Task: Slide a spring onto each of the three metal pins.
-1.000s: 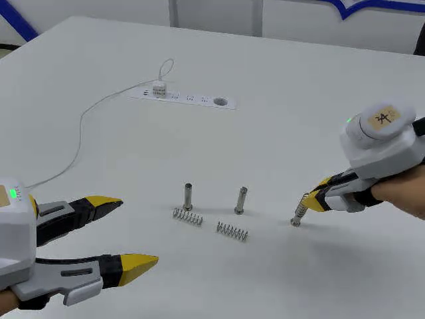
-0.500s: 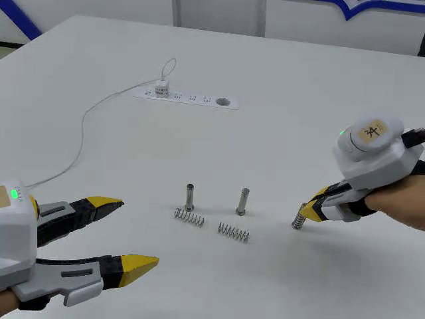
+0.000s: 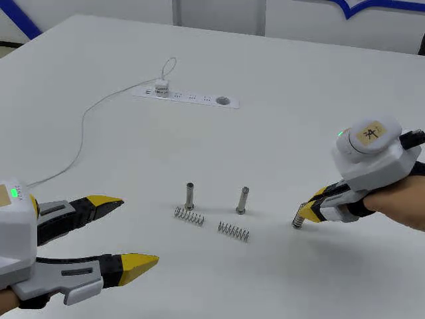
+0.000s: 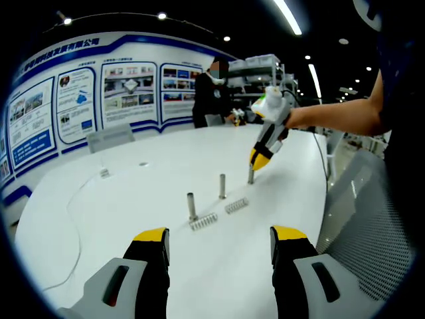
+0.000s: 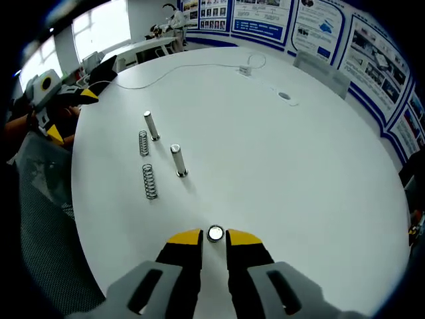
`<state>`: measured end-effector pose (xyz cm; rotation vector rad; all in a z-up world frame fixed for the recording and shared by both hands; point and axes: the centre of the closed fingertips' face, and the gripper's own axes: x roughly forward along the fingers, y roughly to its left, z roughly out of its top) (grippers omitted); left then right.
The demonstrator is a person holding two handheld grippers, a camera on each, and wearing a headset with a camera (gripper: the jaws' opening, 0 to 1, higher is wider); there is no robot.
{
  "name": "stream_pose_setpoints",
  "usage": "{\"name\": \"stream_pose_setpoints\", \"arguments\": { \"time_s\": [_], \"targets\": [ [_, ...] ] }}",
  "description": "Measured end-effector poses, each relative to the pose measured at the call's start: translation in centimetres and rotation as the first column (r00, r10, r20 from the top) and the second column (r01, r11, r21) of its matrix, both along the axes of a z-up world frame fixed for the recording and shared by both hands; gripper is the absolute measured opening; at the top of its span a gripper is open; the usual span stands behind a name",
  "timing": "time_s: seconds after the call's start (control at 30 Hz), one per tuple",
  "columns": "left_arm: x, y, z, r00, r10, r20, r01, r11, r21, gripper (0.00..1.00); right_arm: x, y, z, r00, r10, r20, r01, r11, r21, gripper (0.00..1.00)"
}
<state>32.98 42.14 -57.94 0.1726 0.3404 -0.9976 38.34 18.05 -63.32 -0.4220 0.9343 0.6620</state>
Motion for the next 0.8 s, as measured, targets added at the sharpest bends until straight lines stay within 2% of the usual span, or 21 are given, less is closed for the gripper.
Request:
{"name": "stream_pose_setpoints", "arguments": {
  "time_s": [0.17, 0.43, 0.63, 0.8],
  "targets": [
    [0.0, 0.0, 0.1, 1.0, 0.0, 0.002, 0.0, 1.0, -0.001, 0.63, -0.1, 0.1, 0.2, 1.0, 0.006, 0.014, -0.006, 1.0, -0.002, 0.19],
    [0.0, -0.1, 0.2, 1.0, -0.003, 0.006, 0.003, 1.0, -0.002, 0.63, 0.2, 0.4, 1.5, 0.998, 0.014, 0.057, -0.014, 1.0, -0.004, 0.22],
    [-0.1, -0.1, 0.3, 1.0, -0.005, 0.009, 0.005, 1.0, -0.003, 0.63, 0.3, 1.5, 2.4, 0.996, 0.041, 0.08, -0.041, 0.999, -0.001, 0.22],
    [-0.1, -0.1, 0.4, 1.0, -0.005, 0.012, 0.005, 1.0, -0.003, 0.63, 0.2, 2.6, 2.5, 0.994, 0.068, 0.083, -0.068, 0.998, 0.001, 0.22]
  ]
}}
